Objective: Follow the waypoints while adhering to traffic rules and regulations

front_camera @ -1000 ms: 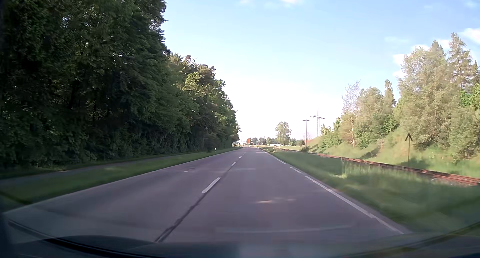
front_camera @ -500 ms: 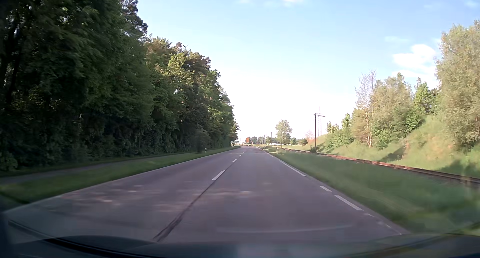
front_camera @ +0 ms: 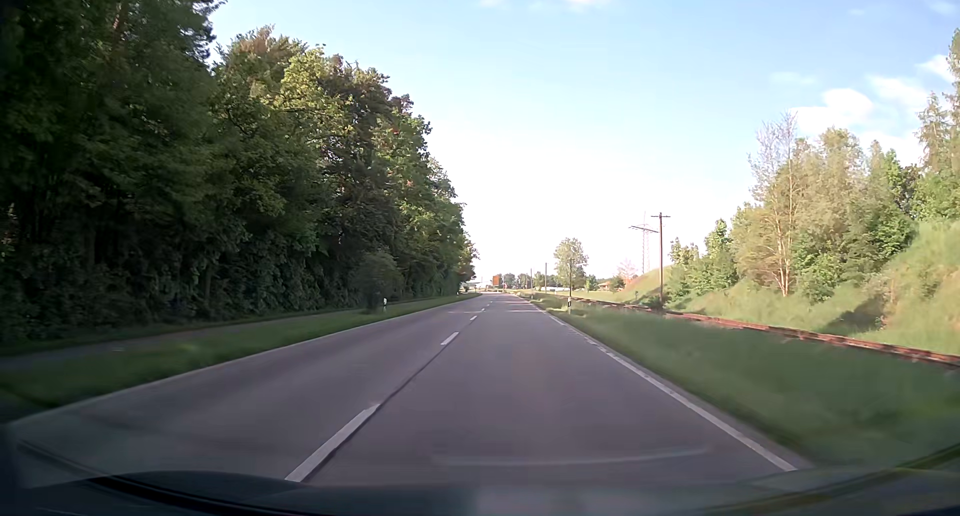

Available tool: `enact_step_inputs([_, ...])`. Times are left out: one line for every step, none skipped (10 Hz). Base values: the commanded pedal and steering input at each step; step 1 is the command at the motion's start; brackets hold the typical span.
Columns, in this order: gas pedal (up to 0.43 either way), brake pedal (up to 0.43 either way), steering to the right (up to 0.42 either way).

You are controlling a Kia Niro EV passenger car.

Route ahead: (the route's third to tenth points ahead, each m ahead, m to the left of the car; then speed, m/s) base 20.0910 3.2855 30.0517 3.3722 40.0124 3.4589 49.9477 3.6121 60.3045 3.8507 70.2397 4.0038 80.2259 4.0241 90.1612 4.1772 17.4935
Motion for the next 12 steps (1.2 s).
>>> enact_step_inputs([0.118, 0.000, -0.003])
enact_step_inputs([0.118, 0.000, -0.004])
enact_step_inputs([0.118, 0.000, -0.003])
enact_step_inputs([0.130, 0.000, -0.003])
enact_step_inputs([0.130, 0.000, -0.003])
enact_step_inputs([0.138, 0.000, -0.003])
enact_step_inputs([0.138, 0.000, -0.002])
enact_step_inputs([0.138, 0.000, -0.002])
enact_step_inputs([0.138, 0.000, -0.001])
enact_step_inputs([0.138, 0.000, -0.001])
enact_step_inputs([0.138, 0.000, 0.000])
enact_step_inputs([0.138, 0.000, 0.000])
